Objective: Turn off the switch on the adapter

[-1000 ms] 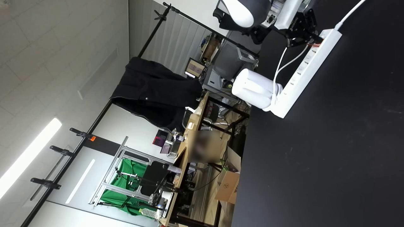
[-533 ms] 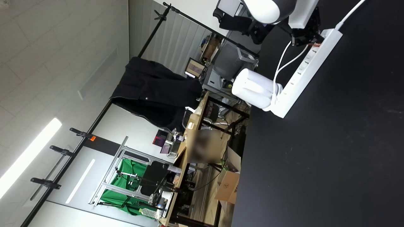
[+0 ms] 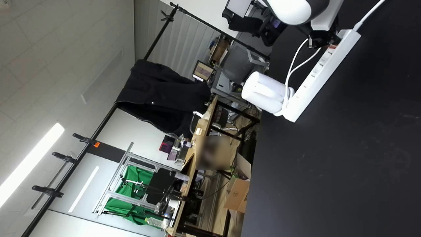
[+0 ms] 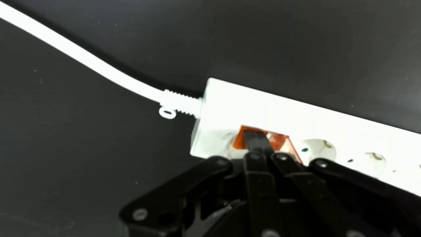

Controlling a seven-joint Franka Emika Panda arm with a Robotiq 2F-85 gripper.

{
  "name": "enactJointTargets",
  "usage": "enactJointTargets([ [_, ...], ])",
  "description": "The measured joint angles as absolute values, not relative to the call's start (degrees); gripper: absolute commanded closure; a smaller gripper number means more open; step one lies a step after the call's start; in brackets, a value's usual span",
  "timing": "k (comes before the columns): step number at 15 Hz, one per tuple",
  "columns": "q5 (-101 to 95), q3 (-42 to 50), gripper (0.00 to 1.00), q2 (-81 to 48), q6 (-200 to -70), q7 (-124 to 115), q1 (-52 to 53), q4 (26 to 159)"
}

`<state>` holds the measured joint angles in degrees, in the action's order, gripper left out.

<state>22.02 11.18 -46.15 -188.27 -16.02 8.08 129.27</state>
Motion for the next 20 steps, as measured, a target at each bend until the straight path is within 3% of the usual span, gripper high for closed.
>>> enactJointTargets([
  [4,22.67,13.22,1.0,-43.05,-188.28,-16.01,10.09,130.99],
  [5,22.64,13.46,0.74,-41.06,-188.45,-15.94,10.03,132.0],
  [7,22.55,14.18,0.68,-36.63,-188.66,-15.67,9.98,134.4],
  [16,22.42,19.68,0.07,-24.75,-188.07,-11.67,10.43,143.42],
  [18,22.42,20.33,0.0,-23.65,-187.94,-10.86,10.45,144.53],
  [20,22.42,20.66,0.06,-22.84,-187.58,-10.03,10.49,145.44],
])
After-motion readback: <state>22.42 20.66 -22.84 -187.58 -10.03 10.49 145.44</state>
